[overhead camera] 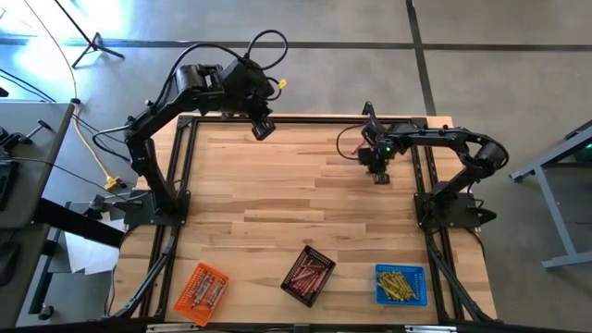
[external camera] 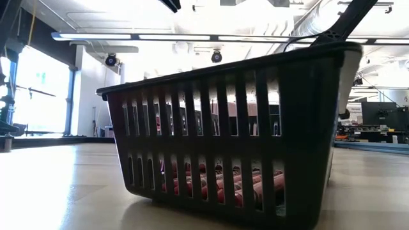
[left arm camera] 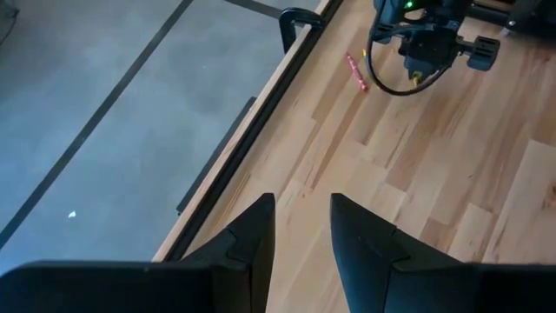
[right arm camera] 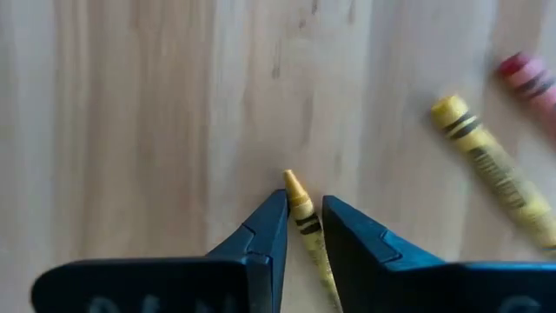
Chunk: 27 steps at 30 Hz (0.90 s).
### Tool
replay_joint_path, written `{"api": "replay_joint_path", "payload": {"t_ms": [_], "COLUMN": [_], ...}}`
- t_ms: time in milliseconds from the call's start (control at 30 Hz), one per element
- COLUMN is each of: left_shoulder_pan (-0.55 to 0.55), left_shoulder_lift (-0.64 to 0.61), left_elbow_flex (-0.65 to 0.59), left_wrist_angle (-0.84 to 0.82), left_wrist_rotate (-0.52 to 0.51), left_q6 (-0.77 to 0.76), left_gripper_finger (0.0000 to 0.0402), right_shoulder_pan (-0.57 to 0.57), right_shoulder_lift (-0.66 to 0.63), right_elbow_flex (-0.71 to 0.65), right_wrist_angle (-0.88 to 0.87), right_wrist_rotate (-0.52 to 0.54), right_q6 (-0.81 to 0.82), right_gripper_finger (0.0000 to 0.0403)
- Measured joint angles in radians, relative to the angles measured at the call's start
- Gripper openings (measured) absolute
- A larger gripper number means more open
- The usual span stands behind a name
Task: Sort crayons
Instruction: Put the yellow crayon into the blue bin
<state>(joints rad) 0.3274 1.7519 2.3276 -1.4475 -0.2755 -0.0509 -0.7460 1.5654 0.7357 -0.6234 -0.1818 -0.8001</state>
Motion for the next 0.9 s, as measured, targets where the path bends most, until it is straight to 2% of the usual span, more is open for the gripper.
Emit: {"api": "replay_joint_path", "payload": {"t_ms": [100, 367, 633, 900], "left_shoulder_pan": [-0.001, -0.002, -0.005, -0.01], "left_shoulder_lift": [0.0, 0.0, 0.0, 0.0], "left_elbow_flex": [0.0, 0.0, -0.005, -0.061], "left_wrist_angle": [0.0, 0.0, 0.0, -0.001], "left_wrist_rotate": [0.0, 0.002, 0.003, 0.003], "left_q6": [0.001, 0.0, -0.024, -0.024], "left_gripper_finger": [0.0101, 0.0101, 0.0101, 0.0101], "right_shoulder_pan": [0.0, 0.002, -0.004, -0.022], "right_shoulder_lift": [0.0, 0.002, 0.002, 0.001], "right_elbow_flex": [0.0, 0.029, 0.071, 0.05], "right_wrist_angle": [-0.03, -0.045, -0.195, -0.22], "right_wrist_rotate": [-0.005, 0.016, 0.125, 0.102], "right_q6": [0.033, -0.062, -0.066, -0.068], "right_gripper_finger": [0.0067, 0.0067, 0.0067, 0.0067]}}
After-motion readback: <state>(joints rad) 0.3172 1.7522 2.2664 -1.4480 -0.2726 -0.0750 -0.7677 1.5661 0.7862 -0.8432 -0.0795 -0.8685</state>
